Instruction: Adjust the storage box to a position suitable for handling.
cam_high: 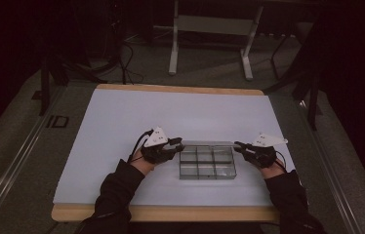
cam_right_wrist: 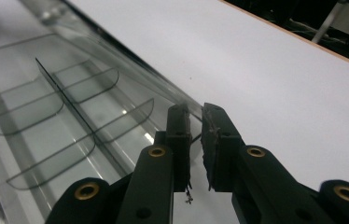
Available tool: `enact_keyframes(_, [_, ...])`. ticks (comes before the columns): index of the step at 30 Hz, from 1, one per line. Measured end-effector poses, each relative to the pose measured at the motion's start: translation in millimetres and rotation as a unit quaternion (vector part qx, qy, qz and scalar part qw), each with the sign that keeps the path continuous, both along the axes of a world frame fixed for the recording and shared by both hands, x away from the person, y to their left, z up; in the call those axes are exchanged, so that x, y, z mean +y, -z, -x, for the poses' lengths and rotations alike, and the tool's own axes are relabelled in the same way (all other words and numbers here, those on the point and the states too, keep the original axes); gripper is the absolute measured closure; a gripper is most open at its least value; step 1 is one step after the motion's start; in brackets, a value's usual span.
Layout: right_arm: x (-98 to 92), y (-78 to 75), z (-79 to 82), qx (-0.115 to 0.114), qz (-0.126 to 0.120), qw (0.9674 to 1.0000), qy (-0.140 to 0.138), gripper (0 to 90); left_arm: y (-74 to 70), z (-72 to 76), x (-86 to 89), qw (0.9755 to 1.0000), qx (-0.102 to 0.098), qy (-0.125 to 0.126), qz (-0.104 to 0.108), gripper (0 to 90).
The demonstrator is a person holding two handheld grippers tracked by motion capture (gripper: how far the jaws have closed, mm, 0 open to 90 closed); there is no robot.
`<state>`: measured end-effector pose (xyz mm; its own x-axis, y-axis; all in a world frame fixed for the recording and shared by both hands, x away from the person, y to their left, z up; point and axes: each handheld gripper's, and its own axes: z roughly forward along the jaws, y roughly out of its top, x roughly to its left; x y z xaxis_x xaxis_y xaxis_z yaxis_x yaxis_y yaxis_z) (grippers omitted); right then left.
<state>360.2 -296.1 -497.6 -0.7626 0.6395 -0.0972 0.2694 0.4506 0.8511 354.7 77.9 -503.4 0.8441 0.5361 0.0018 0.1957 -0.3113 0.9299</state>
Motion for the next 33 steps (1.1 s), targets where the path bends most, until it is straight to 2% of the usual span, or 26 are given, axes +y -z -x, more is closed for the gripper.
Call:
enact_keyframes(8, [5.2, -5.6, -7.9, -0.001, 0.007, 0.9999, 0.01, 83.5, -2.3, -10.0, -0.5, 0.9999, 0.003, -0.015, 0.003, 74.6])
enact_keyframes(13, [7.8, -6.8, -11.7, 0.001, 0.007, 0.9998, 0.02, 83.2, -0.5, -15.3, -2.4, 0.9996, 0.006, -0.026, 0.006, 75.0])
enact_keyframes(18, [10.2, -6.7, -16.2, 0.008, 0.0, 0.9993, 0.035, 83.3, -0.6, -20.2, -4.7, 0.9991, 0.006, -0.042, 0.008, 77.6])
enact_keyframes(21, [11.9, -6.3, -19.3, 0.014, -0.004, 0.9989, 0.045, 83.3, 0.2, -24.6, -4.5, 0.9986, 0.012, -0.049, 0.017, 79.3])
enact_keyframes(25, [13.6, -5.6, -22.3, 0.019, -0.007, 0.9984, 0.053, 83.3, 1.2, -28.5, -4.9, 0.9984, 0.015, -0.052, 0.018, 81.2])
enact_keyframes(26, [15.2, -5.4, -25.0, 0.023, -0.008, 0.9979, 0.06, 82.4, 2.0, -31.4, -5.0, 0.998, 0.021, -0.055, 0.024, 81.5])
enact_keyframes(33, [19.8, -4.7, -28.7, 0.021, -0.001, 0.9972, 0.071, 81.1, 3.3, -38.5, -5.3, 0.9973, 0.032, -0.06, 0.029, 81.5])
